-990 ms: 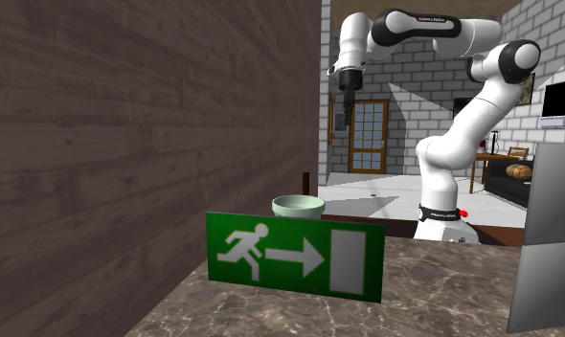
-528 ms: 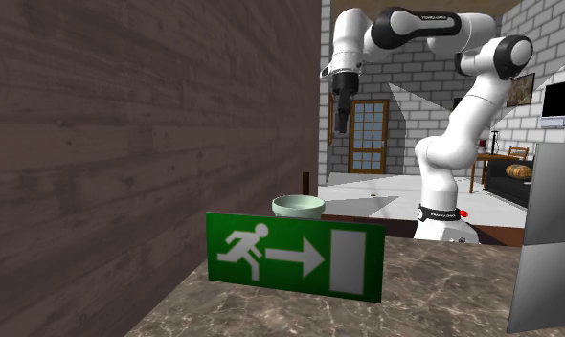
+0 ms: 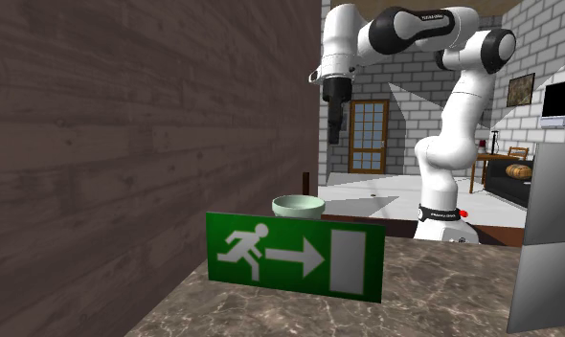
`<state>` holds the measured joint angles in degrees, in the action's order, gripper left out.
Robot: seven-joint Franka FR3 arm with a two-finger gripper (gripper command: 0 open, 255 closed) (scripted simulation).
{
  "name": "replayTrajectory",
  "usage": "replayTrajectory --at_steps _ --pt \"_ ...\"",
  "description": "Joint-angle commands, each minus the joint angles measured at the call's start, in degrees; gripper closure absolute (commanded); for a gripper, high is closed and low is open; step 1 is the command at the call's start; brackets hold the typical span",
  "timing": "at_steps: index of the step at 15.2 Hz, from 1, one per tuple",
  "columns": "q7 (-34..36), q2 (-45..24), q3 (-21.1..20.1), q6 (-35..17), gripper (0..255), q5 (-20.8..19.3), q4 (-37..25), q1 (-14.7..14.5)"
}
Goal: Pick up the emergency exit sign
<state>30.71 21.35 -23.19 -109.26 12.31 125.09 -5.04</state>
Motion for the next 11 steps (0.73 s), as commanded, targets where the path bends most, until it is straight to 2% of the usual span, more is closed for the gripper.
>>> replayTrajectory --at_steps 1,6,11 --pt "2.99 -3.50 -2.45 -1.48 0 -1.11 -1.99 -0.15" --pt "11.38 -14.27 -8.13 -4.03 0 -6.60 -9.18 -0.69" --pt "20.66 -26.75 -11.87 -4.48 0 -15.12 -18.42 -3.27"
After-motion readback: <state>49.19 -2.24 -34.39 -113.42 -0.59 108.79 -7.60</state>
